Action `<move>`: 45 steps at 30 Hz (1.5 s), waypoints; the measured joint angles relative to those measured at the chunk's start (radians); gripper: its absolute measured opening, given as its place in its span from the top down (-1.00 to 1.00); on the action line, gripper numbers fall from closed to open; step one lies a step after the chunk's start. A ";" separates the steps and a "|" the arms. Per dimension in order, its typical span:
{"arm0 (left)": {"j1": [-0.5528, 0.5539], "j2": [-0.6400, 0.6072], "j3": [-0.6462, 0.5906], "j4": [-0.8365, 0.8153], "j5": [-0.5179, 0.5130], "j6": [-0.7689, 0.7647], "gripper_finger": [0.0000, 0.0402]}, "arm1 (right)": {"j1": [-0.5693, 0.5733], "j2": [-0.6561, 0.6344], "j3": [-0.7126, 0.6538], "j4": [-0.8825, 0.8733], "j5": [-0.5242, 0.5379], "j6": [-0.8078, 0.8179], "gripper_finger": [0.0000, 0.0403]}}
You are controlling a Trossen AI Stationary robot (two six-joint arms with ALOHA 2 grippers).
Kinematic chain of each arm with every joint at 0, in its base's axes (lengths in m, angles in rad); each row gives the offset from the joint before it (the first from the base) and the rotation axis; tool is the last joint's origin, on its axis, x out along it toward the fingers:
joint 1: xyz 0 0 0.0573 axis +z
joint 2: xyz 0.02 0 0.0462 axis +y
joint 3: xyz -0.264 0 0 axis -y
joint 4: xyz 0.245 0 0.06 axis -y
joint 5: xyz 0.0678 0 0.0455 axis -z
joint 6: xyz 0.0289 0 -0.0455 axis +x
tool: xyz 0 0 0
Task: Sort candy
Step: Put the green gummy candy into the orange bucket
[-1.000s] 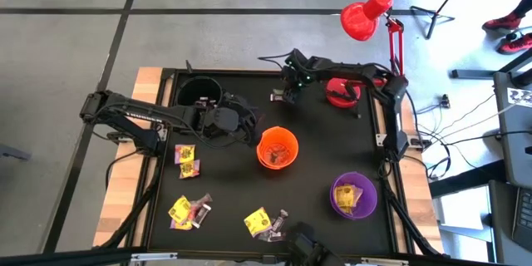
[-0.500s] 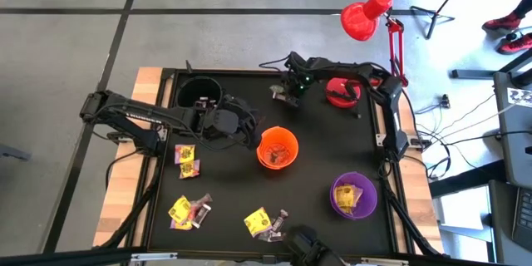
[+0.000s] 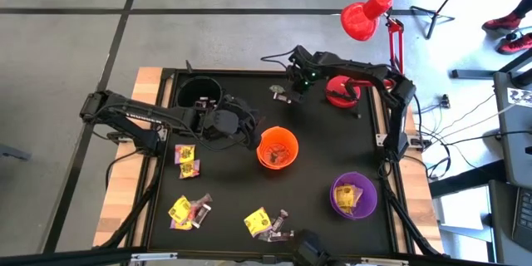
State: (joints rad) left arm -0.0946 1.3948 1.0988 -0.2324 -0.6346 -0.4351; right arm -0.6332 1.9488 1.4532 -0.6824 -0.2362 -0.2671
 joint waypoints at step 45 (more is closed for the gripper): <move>0.000 0.090 0.002 0.003 0.006 -0.008 0.32 | -0.007 0.152 0.055 0.171 -0.011 -0.006 0.99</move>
State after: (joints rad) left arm -0.0948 1.4847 1.1007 -0.2298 -0.6283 -0.4426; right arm -0.6407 2.1004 1.5079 -0.5111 -0.2472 -0.2727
